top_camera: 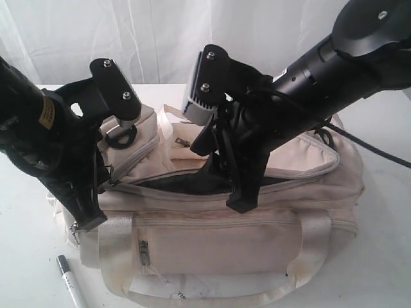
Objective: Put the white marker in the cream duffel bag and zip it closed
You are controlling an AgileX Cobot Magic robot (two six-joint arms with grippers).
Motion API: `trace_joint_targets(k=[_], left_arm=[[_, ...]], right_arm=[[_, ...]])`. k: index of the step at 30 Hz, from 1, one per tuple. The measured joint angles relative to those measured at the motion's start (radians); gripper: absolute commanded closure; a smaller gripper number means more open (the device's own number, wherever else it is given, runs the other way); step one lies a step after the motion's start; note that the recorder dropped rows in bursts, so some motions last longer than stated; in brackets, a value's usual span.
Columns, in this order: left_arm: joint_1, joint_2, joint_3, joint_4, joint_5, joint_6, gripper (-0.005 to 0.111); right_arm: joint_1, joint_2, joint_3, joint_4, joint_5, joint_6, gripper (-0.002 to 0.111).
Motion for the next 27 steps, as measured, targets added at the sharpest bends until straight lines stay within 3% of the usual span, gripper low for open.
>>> trace_joint_targets(k=[10,15,27], left_arm=[[0.0,0.001,0.0,0.0,-0.011,0.0,0.107],[0.0,0.001,0.0,0.0,-0.024,0.0,0.107],[0.0,0.001,0.0,0.0,-0.041,0.0,0.107]], right_arm=[[0.004,0.041,0.0,0.004,-0.042,-0.006,0.044],[0.004,0.0,-0.042,0.006,-0.04,0.086,0.044],[0.004,-0.032,-0.058,0.009,0.091,0.186,0.042]])
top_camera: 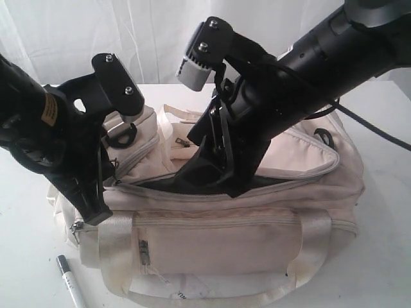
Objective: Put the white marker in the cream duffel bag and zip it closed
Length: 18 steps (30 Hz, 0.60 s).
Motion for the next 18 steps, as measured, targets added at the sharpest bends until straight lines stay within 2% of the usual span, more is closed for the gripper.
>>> trace_joint_targets(k=[10,18], left_arm=[[0.0,0.0,0.0,0.0,-0.004,0.0,0.107],[0.0,0.0,0.0,0.0,-0.004,0.0,0.107]], right_arm=[[0.004,0.042,0.0,0.002,0.017,0.002,0.042],[0.063,0.078,0.0,-0.002,0.019,0.002,0.04]])
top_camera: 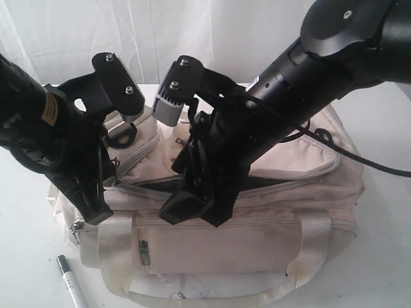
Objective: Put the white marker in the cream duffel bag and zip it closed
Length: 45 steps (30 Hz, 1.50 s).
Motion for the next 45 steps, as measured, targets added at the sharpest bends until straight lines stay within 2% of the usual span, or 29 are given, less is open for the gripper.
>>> trace_joint_targets(k=[16,18,20,25,26,37,45], left_arm=[[0.0,0.0,0.0,0.0,0.0,0.0,0.107],[0.0,0.0,0.0,0.0,0.0,0.0,0.107],[0.0,0.0,0.0,0.0,0.0,0.0,0.107],[0.0,0.0,0.0,0.0,0.0,0.0,0.107],[0.0,0.0,0.0,0.0,0.0,0.0,0.107],[0.0,-0.002,-0.026,0.058,0.006,0.0,0.107],[0.0,-0.065,-0.037,0.062,0.015,0.013,0.107]], right_arm=[[0.007,0.031,0.0,-0.077,-0.041,0.034,0.04],[0.007,0.039,0.0,-0.079,-0.045,0.034,0.043],[0.007,0.045,0.0,-0.079,-0.047,0.034,0.053],[0.007,0.054,0.0,-0.08,-0.064,0.052,0.101],[0.007,0.054,0.0,-0.08,-0.065,0.057,0.108],[0.007,0.046,0.0,-0.149,-0.097,0.126,0.108],[0.007,0.033,0.0,-0.203,-0.114,0.181,0.108]])
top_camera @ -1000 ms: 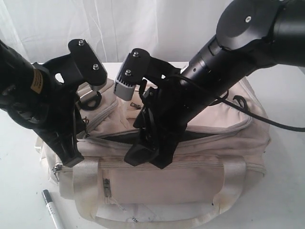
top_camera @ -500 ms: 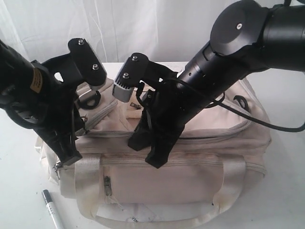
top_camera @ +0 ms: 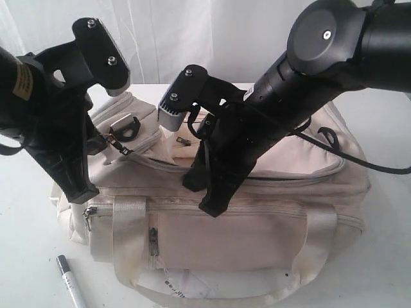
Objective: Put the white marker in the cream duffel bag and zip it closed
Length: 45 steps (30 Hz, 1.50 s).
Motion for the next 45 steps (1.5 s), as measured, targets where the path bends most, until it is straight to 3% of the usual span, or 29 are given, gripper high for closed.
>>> trace_joint_targets(k=[16,21,27,45], left_arm=[[0.0,-0.016,-0.019,0.121,-0.012,0.008,0.107],[0.049,-0.014,-0.026,0.168,-0.043,-0.022,0.107],[0.089,-0.012,-0.026,0.121,-0.074,-0.031,0.107],[0.095,0.048,-0.026,0.1,-0.069,-0.009,0.107]], right_arm=[[0.0,-0.042,-0.005,-0.04,-0.022,0.06,0.108],[0.002,-0.055,-0.01,-0.03,-0.053,0.064,0.108],[0.002,-0.066,-0.01,-0.027,-0.059,0.064,0.108],[0.002,-0.098,-0.01,-0.052,0.023,0.066,0.108]])
